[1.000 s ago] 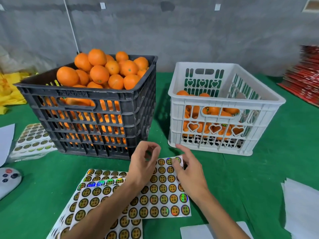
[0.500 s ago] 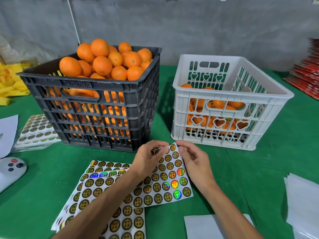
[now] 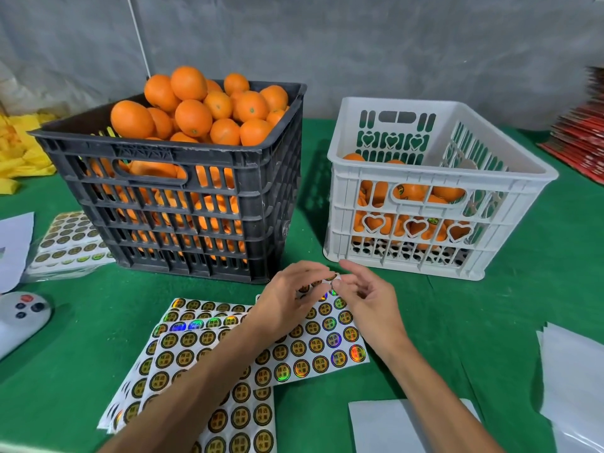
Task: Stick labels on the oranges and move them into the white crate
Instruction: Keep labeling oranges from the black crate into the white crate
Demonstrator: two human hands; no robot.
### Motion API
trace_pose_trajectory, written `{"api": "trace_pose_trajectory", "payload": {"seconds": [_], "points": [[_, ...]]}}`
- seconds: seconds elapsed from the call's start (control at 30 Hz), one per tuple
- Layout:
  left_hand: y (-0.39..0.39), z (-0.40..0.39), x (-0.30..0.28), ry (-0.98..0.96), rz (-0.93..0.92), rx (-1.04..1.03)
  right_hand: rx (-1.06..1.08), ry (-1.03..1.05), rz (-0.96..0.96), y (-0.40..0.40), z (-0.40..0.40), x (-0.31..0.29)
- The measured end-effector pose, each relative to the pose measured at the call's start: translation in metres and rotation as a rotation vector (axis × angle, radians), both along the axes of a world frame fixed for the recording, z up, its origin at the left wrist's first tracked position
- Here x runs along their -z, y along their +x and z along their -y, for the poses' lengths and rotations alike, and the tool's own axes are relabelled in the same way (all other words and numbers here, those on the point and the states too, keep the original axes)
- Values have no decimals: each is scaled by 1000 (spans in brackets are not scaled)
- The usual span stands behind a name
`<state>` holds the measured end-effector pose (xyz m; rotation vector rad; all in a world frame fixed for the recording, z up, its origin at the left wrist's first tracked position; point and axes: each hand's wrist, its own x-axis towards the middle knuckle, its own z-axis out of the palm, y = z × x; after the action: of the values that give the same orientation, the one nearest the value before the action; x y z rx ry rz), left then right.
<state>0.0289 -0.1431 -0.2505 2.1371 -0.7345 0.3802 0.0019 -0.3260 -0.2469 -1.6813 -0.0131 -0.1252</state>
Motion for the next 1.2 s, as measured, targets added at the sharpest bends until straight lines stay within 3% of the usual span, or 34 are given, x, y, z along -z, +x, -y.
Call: {"api": "trace_pose_trajectory", "payload": {"seconds": [0.23,0.47,0.77,1.03,1.2], "points": [[1,2,-1,20,-21,-79,-27,-62,46,2,-2,5],[2,6,3,180,13,-140,-21,-10,47,2,0,10],[0,2,0,37,-26,-98,-42,73,39,2,-3,6],[-6,6,-3,45,-24,-187,-24,-131,122,3,-5,13],[-2,1,-3,-75,-133,-282,97,-517,141,-1,-3,9]]}}
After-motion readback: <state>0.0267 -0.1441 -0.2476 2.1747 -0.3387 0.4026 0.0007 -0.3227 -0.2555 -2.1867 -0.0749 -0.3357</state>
